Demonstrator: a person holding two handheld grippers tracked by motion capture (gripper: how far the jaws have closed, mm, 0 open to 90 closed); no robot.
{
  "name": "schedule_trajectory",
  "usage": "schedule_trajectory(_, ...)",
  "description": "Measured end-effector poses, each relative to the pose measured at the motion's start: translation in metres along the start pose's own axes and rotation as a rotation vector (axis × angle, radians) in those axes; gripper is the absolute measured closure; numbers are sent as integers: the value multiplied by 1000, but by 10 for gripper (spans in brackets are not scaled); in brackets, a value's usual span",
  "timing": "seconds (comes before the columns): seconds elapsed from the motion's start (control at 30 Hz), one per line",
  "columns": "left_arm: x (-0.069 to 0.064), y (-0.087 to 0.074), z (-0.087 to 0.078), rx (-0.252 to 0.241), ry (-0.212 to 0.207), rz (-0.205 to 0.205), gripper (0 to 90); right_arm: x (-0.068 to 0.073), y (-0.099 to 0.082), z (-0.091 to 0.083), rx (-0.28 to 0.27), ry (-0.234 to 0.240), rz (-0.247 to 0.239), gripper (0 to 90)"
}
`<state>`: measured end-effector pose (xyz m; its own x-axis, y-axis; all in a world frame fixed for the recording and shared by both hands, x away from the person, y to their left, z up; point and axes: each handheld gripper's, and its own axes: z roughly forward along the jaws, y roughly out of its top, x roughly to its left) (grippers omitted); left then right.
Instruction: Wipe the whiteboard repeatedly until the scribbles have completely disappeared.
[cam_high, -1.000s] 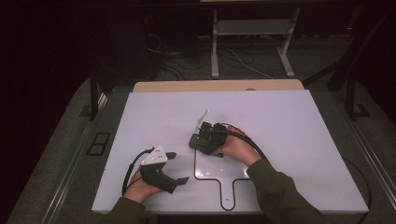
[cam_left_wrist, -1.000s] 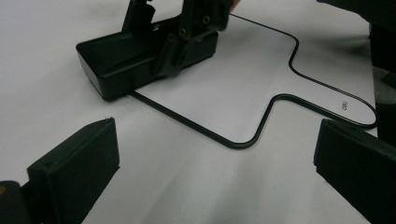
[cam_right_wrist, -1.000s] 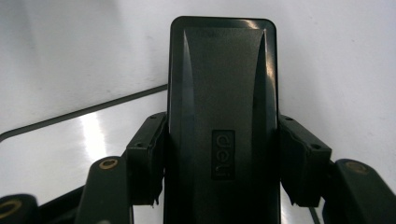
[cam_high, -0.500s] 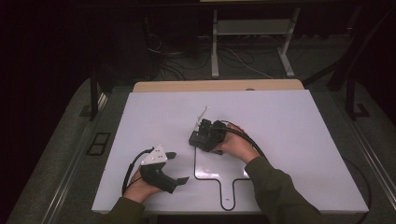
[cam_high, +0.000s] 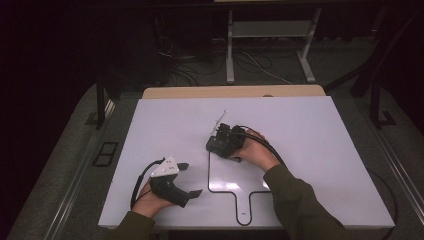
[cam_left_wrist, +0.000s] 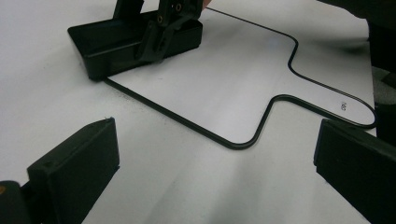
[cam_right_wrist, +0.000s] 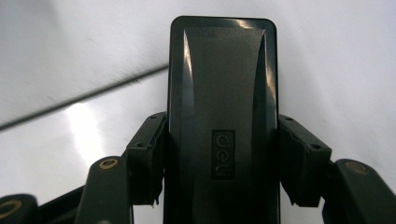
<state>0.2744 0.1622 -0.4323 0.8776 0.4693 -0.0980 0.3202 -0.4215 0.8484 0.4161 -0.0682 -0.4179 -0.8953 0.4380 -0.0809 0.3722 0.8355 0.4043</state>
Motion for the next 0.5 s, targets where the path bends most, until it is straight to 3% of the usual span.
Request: schedule_trajectory(0.5,0,0,0,0,1,-5,0,-16,-35,-14,-1,-21,41,386)
